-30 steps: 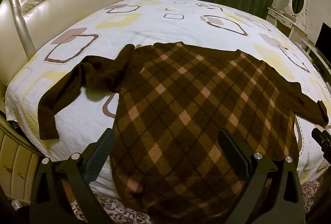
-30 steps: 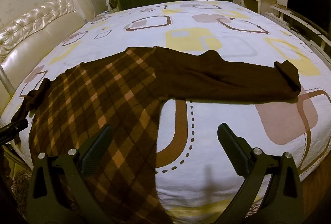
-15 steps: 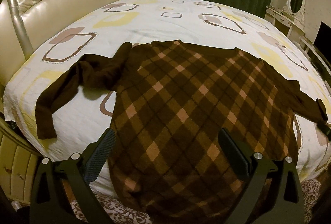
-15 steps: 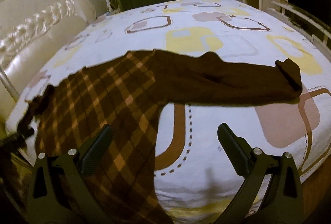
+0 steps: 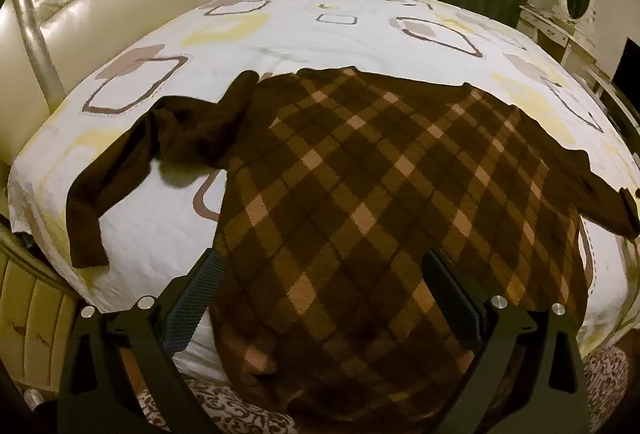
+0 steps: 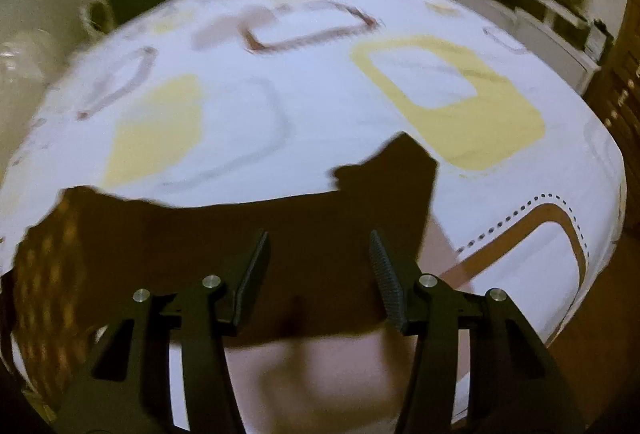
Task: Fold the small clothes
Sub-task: 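Move the right gripper to the sweater sleeve end and grasp it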
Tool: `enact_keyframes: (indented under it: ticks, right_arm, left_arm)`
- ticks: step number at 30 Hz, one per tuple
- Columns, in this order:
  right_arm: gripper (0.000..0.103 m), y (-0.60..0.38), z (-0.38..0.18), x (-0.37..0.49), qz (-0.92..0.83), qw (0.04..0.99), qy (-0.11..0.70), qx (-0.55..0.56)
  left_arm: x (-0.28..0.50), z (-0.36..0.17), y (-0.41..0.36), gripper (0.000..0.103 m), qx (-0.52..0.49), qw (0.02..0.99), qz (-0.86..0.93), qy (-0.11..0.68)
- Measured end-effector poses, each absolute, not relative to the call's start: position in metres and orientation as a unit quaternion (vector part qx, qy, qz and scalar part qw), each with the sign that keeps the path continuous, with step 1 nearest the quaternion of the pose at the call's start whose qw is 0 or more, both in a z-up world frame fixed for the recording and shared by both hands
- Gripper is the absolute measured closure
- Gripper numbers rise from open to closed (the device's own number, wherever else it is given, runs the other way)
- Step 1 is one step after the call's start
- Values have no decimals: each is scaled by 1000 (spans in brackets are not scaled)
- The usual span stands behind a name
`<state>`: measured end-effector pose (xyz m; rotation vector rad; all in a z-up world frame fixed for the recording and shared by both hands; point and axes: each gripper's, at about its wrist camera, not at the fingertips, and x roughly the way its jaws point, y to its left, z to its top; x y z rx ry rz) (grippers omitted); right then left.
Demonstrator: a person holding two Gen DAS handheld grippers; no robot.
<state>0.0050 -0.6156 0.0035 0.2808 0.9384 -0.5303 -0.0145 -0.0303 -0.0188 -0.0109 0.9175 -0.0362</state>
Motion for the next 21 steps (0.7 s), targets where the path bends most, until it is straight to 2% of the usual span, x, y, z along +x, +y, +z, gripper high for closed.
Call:
enact_keyframes:
  ticks: [10, 12, 14, 15, 21]
  right_arm:
    - [52, -640, -37, 43, -265, 820, 500, 89]
    - [65, -650, -51, 55, -257, 815, 507, 111]
    - [90, -658, -51, 49, -253, 815, 502, 139]
    - [97, -659, -50, 45, -252, 817, 498, 146]
    - [99, -681, -30, -7, -249, 838, 429, 227]
  left_arm:
    - [0, -32, -18, 4, -10, 887, 4, 461]
    - [0, -34, -19, 4, -9, 886, 4, 464]
    - [1, -35, -20, 4, -6, 885, 2, 465]
    - [1, -36, -20, 4, -5, 885, 2, 466]
    - [1, -36, -19, 4, -10, 884, -1, 467]
